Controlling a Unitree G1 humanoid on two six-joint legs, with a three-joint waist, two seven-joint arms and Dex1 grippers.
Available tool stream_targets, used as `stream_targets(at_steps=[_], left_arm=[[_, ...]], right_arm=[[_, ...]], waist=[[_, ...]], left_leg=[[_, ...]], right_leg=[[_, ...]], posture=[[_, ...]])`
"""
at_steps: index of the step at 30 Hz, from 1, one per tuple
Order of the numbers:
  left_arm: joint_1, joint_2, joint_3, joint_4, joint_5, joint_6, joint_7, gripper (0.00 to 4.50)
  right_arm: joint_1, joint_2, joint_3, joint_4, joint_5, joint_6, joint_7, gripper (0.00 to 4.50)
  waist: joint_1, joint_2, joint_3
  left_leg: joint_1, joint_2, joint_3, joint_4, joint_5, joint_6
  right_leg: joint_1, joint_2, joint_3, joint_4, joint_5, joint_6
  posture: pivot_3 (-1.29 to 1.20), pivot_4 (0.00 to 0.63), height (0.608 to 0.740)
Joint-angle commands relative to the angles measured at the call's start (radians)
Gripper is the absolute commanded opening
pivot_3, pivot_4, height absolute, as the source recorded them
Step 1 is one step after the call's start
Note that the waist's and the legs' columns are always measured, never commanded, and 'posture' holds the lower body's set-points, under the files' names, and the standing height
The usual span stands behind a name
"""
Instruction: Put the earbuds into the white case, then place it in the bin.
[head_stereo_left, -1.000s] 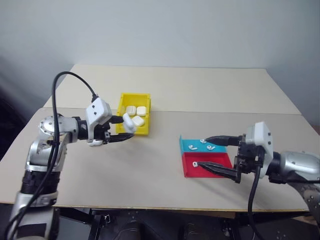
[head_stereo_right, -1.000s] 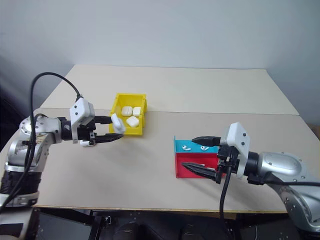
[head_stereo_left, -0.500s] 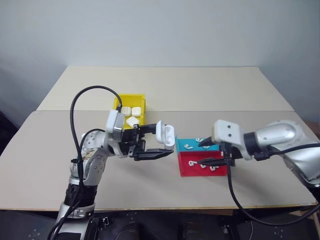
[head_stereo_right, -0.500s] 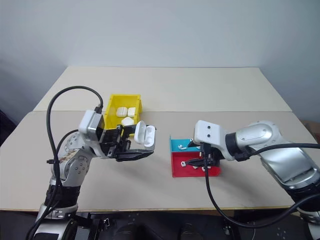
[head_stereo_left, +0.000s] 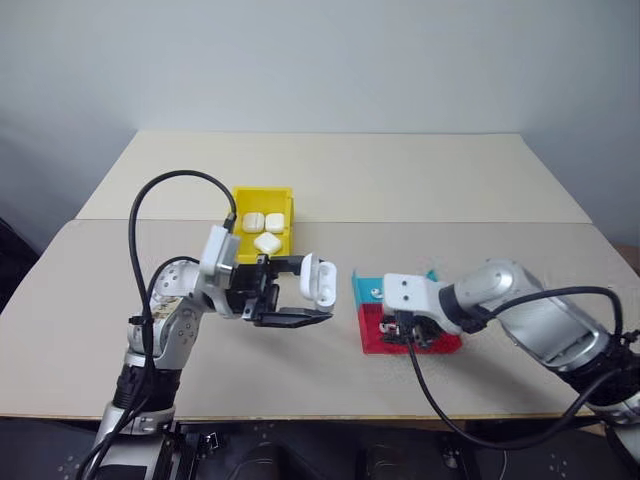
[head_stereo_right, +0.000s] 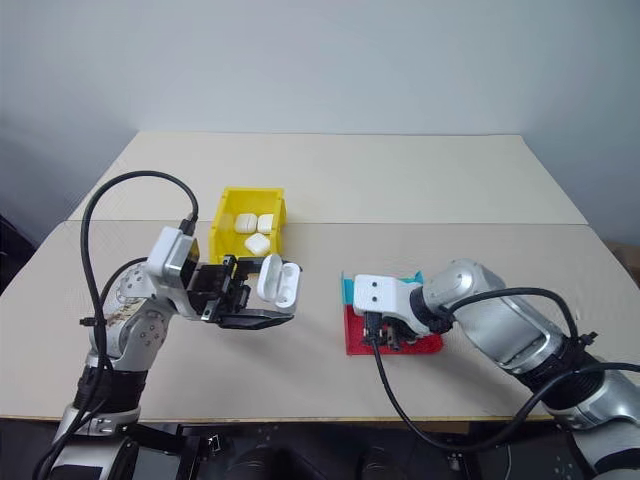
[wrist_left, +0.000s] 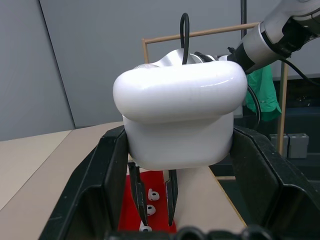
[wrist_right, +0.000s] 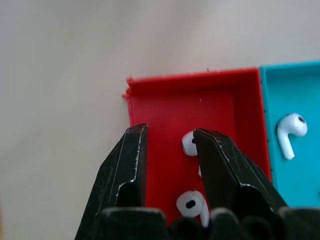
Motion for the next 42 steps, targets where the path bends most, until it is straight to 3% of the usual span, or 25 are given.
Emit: stream_targets(at_steps=[1,26,39,42], left_arm=[[0.014,0.01,0.01,-0.033,-0.02,-0.017,0.014,2.8],[0.088,0.03,0.013,-0.118,-0.028,-0.028,0.112,2.8],[0.059,0.079,0.023,-0.16,-0.074,0.024,0.167,2.8],[0.071,0.075,0.014,-0.167,-0.067,0.017,0.175,2.8]], right_arm=[[-0.027,0.009,-0.007,0.02,-0.046,-0.054,0.024,1.86],[-0.08,0.093,0.006,0.262,-0.251,-0.399,0.198,1.86],[-0.053,0.123,-0.016,0.275,-0.263,-0.413,0.235,1.86],[-0.039,0.12,-0.018,0.263,-0.262,-0.411,0.24,1.22]], waist=[[0.0,0.0,0.0],[0.0,0.0,0.0],[0.0,0.0,0.0],[0.0,0.0,0.0]], left_leg=[[0.0,0.0,0.0,0.0,0.0,0.0],[0.0,0.0,0.001,0.0,0.0,0.0],[0.0,0.0,0.001,0.0,0.0,0.0],[0.0,0.0,0.001,0.0,0.0,0.0]], right_leg=[[0.0,0.0,0.0,0.0,0.0,0.0],[0.0,0.0,0.0,0.0,0.0,0.0],[0.0,0.0,0.0,0.0,0.0,0.0],[0.0,0.0,0.0,0.0,0.0,0.0]], posture=[[0.0,0.15,0.74],[0.0,0.15,0.74],[0.0,0.15,0.74],[0.0,0.15,0.74]])
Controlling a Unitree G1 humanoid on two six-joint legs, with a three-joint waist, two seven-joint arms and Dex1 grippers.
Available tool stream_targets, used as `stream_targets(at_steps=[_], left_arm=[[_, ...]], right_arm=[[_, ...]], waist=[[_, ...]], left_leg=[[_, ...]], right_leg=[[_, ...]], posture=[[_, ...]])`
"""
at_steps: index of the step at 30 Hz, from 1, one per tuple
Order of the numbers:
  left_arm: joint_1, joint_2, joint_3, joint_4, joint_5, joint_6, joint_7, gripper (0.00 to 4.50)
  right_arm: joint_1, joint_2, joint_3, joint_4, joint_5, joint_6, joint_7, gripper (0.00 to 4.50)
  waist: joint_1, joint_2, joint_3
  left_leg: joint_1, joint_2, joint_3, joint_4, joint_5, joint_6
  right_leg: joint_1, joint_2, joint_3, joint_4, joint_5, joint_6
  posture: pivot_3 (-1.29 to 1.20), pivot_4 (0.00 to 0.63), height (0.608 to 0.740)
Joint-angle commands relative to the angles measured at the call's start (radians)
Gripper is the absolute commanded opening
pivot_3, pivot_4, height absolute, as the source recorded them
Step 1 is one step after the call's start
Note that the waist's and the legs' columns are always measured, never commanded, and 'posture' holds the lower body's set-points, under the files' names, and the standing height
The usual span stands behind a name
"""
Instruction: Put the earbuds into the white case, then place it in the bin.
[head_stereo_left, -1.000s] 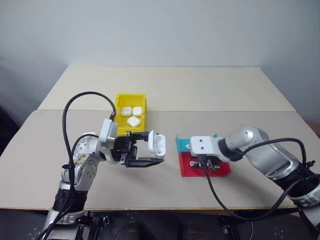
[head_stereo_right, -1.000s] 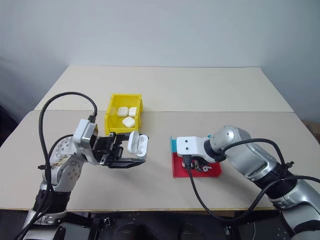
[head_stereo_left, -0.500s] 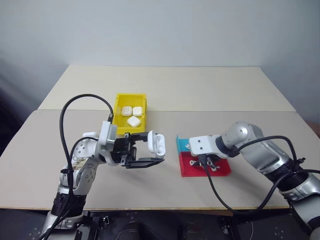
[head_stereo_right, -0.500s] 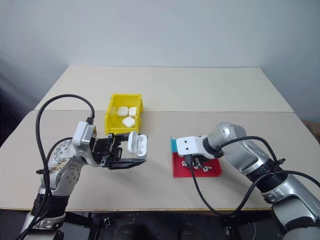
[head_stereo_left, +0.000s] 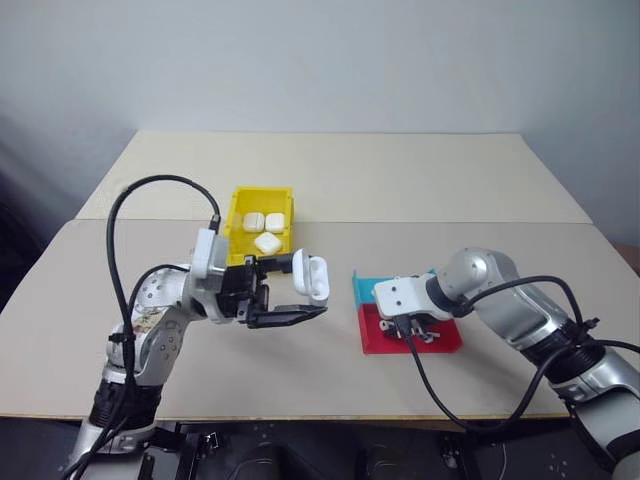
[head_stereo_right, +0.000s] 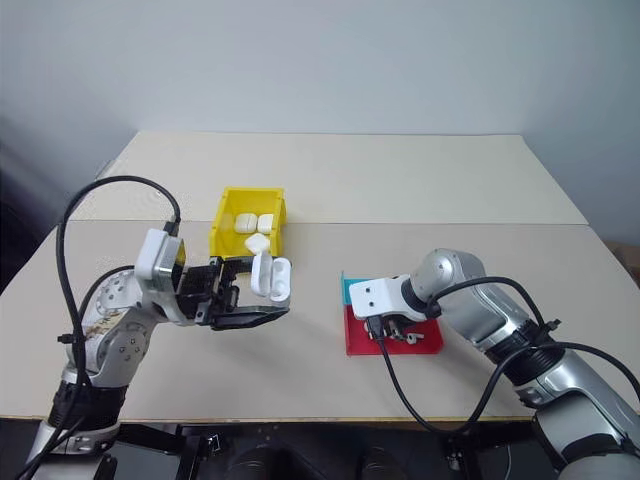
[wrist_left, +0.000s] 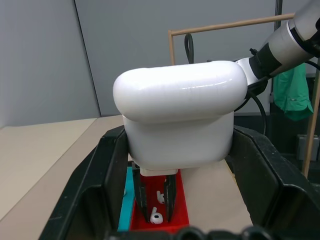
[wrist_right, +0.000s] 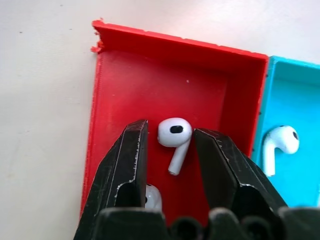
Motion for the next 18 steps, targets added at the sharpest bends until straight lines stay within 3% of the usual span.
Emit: stream_targets(at_steps=[1,2,7,10,13,18], left_arm=[[0.006,0.0,0.005,-0.04,-0.012,-0.008,0.013,2.8],[0.007,0.0,0.003,-0.04,-0.012,-0.01,0.014,2.8],[0.01,0.0,-0.001,-0.032,-0.01,-0.016,0.009,2.8],[0.003,-0.003,-0.006,-0.021,-0.012,-0.017,0.0,2.8],[-0.011,-0.009,-0.012,-0.006,-0.017,-0.016,-0.014,2.8],[-0.051,-0.019,-0.02,0.038,-0.024,-0.012,-0.044,2.8]], right_arm=[[0.016,-0.005,-0.029,-0.029,-0.004,-0.012,0.008,0.93],[0.019,-0.005,-0.031,-0.031,-0.007,-0.011,0.006,0.62],[0.036,0.0,-0.083,-0.06,0.015,0.058,-0.02,0.61],[0.047,0.01,-0.18,-0.111,0.077,0.156,-0.053,0.61],[0.058,0.042,-0.387,-0.209,0.247,0.331,-0.092,0.61],[0.094,0.254,-0.862,-0.38,0.653,0.605,-0.282,0.61]], waist=[[0.0,0.0,0.0],[0.0,0.0,0.0],[0.0,0.0,0.0],[0.001,0.0,0.0],[0.001,0.0,0.0],[0.003,0.0,0.0]], left_leg=[[0.0,0.0,0.0,0.0,0.0,0.0],[0.0,0.0,0.0,0.0,0.0,0.0],[0.001,0.0,0.0,0.0,0.0,0.0],[0.0,0.0,0.0,0.0,0.0,0.0],[0.0,0.0,0.0,0.0,0.0,0.0],[0.0,0.0,-0.001,-0.001,0.0,0.0]], right_leg=[[0.0,0.0,0.0,0.0,0.0,0.0],[0.0,0.0,0.0,0.0,0.0,0.0],[0.0,0.0,0.0,0.0,0.0,0.0],[0.0,0.0,0.0,0.0,0.0,0.0],[0.0,0.0,0.0,0.0,0.0,0.0],[0.001,0.0,-0.001,0.0,0.0,0.0]], posture=[[0.0,0.15,0.74],[0.0,0.15,0.74],[0.0,0.15,0.74],[0.0,0.15,0.74],[0.0,0.15,0.74],[0.0,0.15,0.74]])
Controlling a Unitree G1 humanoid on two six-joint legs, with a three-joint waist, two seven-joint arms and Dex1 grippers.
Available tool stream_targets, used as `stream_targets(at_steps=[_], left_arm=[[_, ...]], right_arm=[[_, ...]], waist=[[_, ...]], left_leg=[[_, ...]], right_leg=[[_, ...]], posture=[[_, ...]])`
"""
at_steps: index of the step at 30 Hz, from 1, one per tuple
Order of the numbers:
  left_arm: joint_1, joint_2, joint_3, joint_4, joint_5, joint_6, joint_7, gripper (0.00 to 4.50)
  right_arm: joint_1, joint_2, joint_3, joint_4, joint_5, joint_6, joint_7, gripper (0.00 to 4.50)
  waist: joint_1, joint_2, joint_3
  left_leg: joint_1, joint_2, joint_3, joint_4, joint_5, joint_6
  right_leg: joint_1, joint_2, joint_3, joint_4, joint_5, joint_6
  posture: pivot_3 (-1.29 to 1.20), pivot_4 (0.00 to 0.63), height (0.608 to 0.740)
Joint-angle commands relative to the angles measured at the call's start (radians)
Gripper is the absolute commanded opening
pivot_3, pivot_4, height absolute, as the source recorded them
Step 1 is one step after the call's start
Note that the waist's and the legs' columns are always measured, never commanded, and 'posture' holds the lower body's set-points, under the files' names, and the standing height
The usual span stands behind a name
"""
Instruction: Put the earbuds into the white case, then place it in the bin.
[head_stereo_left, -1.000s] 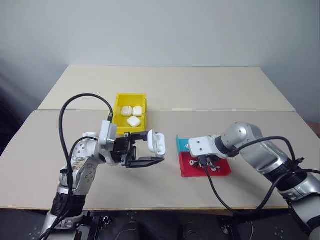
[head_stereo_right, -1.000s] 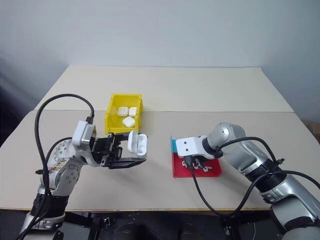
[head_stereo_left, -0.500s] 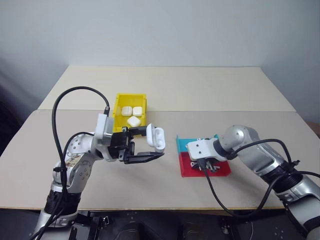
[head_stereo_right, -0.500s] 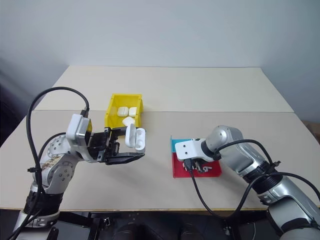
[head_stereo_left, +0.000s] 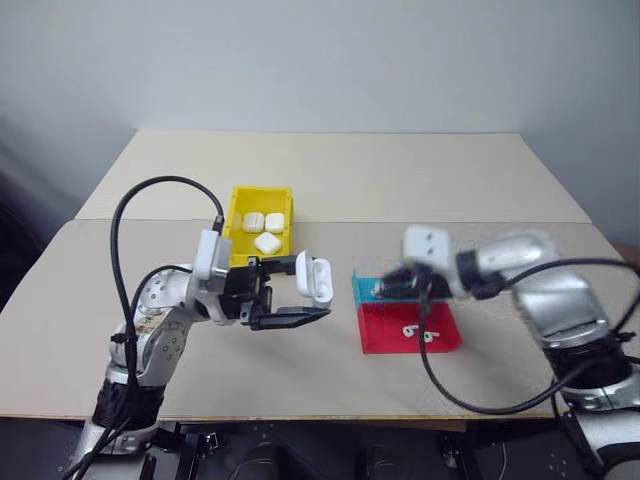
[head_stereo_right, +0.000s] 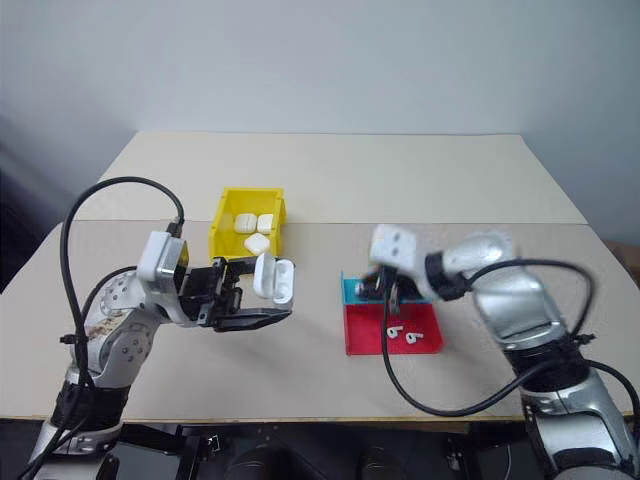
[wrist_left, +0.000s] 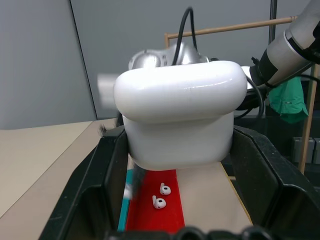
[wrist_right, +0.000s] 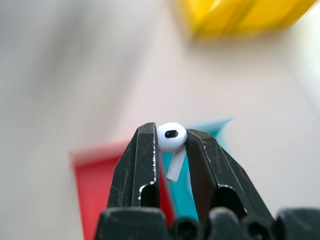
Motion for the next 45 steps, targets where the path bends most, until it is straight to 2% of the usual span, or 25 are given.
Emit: stream_targets(at_steps=[1,3,5,9,17,30,41,45], left_arm=[[-0.041,-0.01,-0.003,0.016,-0.018,-0.01,-0.025,2.8],[-0.067,-0.016,-0.011,0.042,-0.017,-0.006,-0.042,2.8],[-0.094,-0.026,-0.019,0.071,-0.011,-0.01,-0.056,2.8],[-0.157,-0.068,-0.042,0.121,0.007,-0.017,-0.059,2.8],[-0.184,-0.09,-0.047,0.131,0.016,-0.015,-0.058,2.8],[-0.178,-0.08,-0.034,0.116,0.018,-0.02,-0.046,2.8],[-0.181,-0.074,-0.028,0.12,0.025,-0.026,-0.033,2.8],[-0.169,-0.062,-0.019,0.114,0.025,-0.024,-0.035,2.8]], right_arm=[[0.012,0.136,-0.299,-0.119,0.298,0.176,-0.15,0.61],[0.02,0.242,-0.393,-0.19,0.458,0.245,-0.265,0.61],[0.035,0.321,-0.415,-0.256,0.586,0.275,-0.369,0.61],[0.087,0.408,-0.305,-0.36,0.661,0.238,-0.506,0.61],[0.124,0.36,-0.177,-0.339,0.64,0.137,-0.583,0.61],[0.175,0.227,-0.089,-0.299,0.609,0.014,-0.55,0.61],[0.16,0.153,-0.063,-0.258,0.616,-0.05,-0.512,4.45],[0.066,0.097,-0.132,-0.177,0.625,-0.052,-0.507,4.49]], waist=[[0.001,0.0,0.0],[0.0,0.0,0.0],[-0.001,0.001,0.0],[-0.003,0.001,-0.001],[-0.004,0.001,-0.001],[-0.003,0.001,-0.001],[-0.003,0.001,-0.001],[-0.003,0.001,0.0]], left_leg=[[0.0,0.0,0.0,0.0,0.0,0.0],[0.0,0.0,0.0,0.0,0.0,0.0],[0.0,0.0,0.0,-0.001,0.0,0.0],[0.0,0.0,0.0,-0.001,0.0,0.0],[0.0,0.0,0.0,-0.001,0.0,0.0],[0.0,0.0,0.0,-0.001,0.0,0.0],[0.0,0.0,0.0,-0.001,0.0,0.0],[0.0,0.0,0.0,-0.001,0.0,0.0]], right_leg=[[0.0,0.0,0.0,0.0,0.0,0.0],[0.0,0.0,0.0,0.0,0.0,0.0],[0.0,0.0,0.0,0.001,0.0,0.0],[0.0,0.0,0.0,0.001,0.0,0.0],[0.0,0.0,0.001,0.001,0.0,0.0],[0.0,0.0,0.001,0.0,0.0,0.0],[0.0,0.0,0.001,0.0,0.0,0.0],[0.0,0.0,0.001,0.0,0.0,0.0]], posture=[[0.0,0.15,0.74],[0.0,0.15,0.74],[0.0,0.15,0.74],[0.0,0.15,0.74],[0.0,0.15,0.74],[0.0,0.15,0.74],[0.0,0.15,0.74],[0.0,0.15,0.74]])
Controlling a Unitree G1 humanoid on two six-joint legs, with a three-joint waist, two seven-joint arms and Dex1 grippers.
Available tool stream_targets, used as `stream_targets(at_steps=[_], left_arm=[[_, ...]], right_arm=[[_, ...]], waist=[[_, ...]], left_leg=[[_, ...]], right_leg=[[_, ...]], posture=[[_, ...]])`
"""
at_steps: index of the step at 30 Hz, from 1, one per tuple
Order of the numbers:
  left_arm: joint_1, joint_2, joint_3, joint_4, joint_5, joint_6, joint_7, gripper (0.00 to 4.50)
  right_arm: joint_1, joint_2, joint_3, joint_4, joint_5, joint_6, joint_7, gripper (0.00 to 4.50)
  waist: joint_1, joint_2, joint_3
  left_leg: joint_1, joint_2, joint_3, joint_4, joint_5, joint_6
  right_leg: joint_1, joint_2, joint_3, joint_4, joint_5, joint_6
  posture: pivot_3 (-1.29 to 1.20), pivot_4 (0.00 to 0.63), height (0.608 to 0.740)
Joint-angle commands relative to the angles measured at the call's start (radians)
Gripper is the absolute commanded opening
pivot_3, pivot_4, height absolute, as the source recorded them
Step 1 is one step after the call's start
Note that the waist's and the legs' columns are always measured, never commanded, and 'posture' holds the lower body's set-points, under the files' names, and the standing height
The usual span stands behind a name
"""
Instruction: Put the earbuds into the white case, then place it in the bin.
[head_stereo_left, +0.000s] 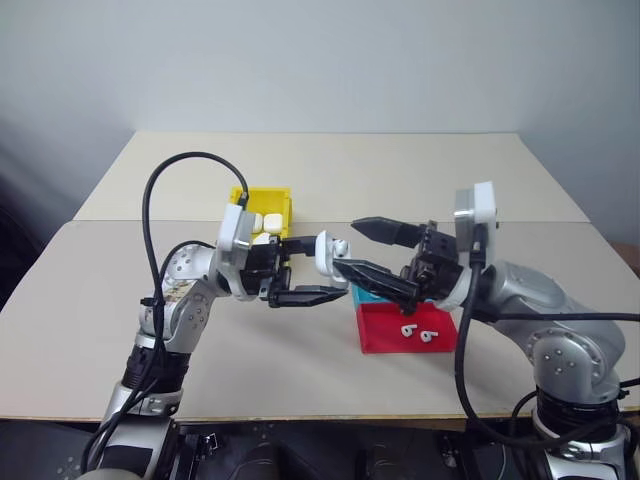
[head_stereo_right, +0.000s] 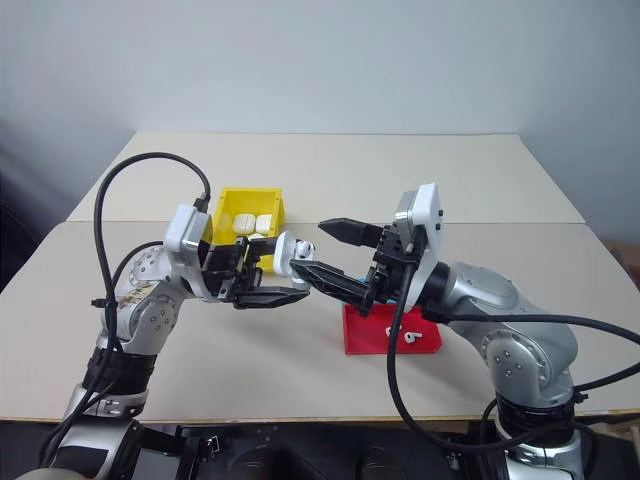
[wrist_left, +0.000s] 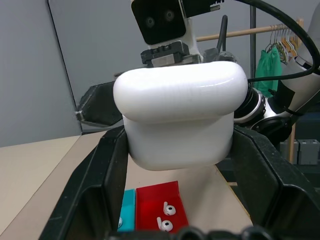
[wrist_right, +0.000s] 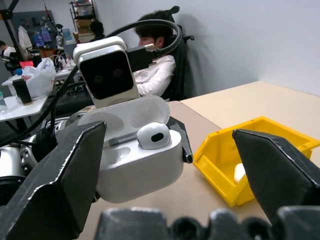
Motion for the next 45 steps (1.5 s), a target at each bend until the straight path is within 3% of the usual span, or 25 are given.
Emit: stream_targets(at_steps=[1,4,6,8,11,13,16,17,27,45], left_arm=[[-0.006,0.013,0.029,-0.034,-0.011,-0.017,0.004,2.8],[0.003,0.034,0.038,-0.037,-0.017,-0.008,-0.011,2.8],[0.013,0.05,0.042,-0.043,-0.022,-0.004,-0.023,2.8],[0.019,0.055,0.043,-0.047,-0.023,-0.007,-0.021,2.8],[0.031,0.056,0.046,-0.059,-0.02,-0.013,-0.01,2.8],[0.045,0.059,0.056,-0.075,-0.019,-0.016,0.005,2.8],[0.068,0.069,0.07,-0.102,-0.02,-0.015,0.026,2.8],[0.075,0.073,0.075,-0.111,-0.021,-0.014,0.034,2.8],[0.153,0.115,0.123,-0.195,-0.037,-0.003,0.102,2.8],[0.203,0.144,0.129,-0.263,-0.057,0.011,0.164,2.8]], right_arm=[[-0.095,-0.077,-0.076,0.063,0.007,-0.026,0.025,4.49],[-0.193,-0.242,-0.024,0.198,-0.105,-0.072,0.189,4.49],[-0.282,-0.362,0.141,0.323,-0.307,-0.195,0.348,4.49],[-0.362,-0.413,0.308,0.452,-0.501,-0.352,0.478,4.49],[-0.489,-0.374,0.477,0.666,-0.684,-0.504,0.624,4.32],[-0.567,-0.312,0.559,0.807,-0.765,-0.571,0.706,3.87],[-0.635,-0.238,0.647,0.971,-0.87,-0.678,0.799,2.84],[-0.651,-0.217,0.664,1.016,-0.897,-0.71,0.82,2.84],[-0.745,-0.009,0.741,1.389,-1.125,-0.913,0.809,2.84],[-0.722,0.058,0.721,1.532,-1.259,-1.06,0.772,2.84]], waist=[[0.0,0.0,0.0],[0.002,0.0,0.0],[0.0,0.0,0.0],[-0.006,0.0,0.0],[-0.022,0.0,0.0],[-0.029,0.0,0.0],[-0.029,0.001,0.001],[-0.027,0.001,0.001],[-0.02,0.001,0.001],[-0.023,0.002,0.001]], left_leg=[[0.0,0.0,0.0,0.0,0.0,0.0],[0.0,0.0,0.0,0.0,0.0,0.0],[-0.001,0.0,0.001,0.0,0.0,0.001],[0.0,0.0,0.001,-0.001,-0.001,0.001],[0.0,0.001,0.001,-0.001,-0.001,0.001],[0.0,0.001,0.002,-0.001,0.0,0.0],[-0.002,0.001,0.002,-0.001,0.0,-0.001],[-0.002,0.001,0.002,-0.001,0.001,-0.001],[-0.002,0.001,0.002,0.0,0.003,-0.006],[-0.002,0.001,0.003,-0.001,0.006,-0.01]], right_leg=[[0.0,0.0,0.0,0.0,0.0,0.0],[0.0,0.0,0.0,-0.001,0.0,0.0],[-0.001,0.0,0.0,-0.001,0.0,0.0],[-0.001,0.0,0.001,-0.002,0.0,0.0],[-0.001,0.001,0.001,-0.001,0.0,0.0],[-0.002,0.001,0.002,-0.001,0.0,0.0],[-0.004,0.001,0.002,0.0,0.0,0.0],[-0.004,0.001,0.002,0.0,0.0,0.0],[-0.004,0.0,0.0,0.0,0.0,0.0],[-0.004,0.0,0.001,0.001,0.0,0.0]], posture=[[0.0,0.15,0.74],[0.0,0.15,0.74],[0.0,0.15,0.74],[0.0,0.15,0.74],[0.0,0.15,0.74],[0.0,0.15,0.74],[0.0,0.15,0.74],[0.0,0.15,0.74],[0.0,0.15,0.74],[0.0,0.15,0.74]])
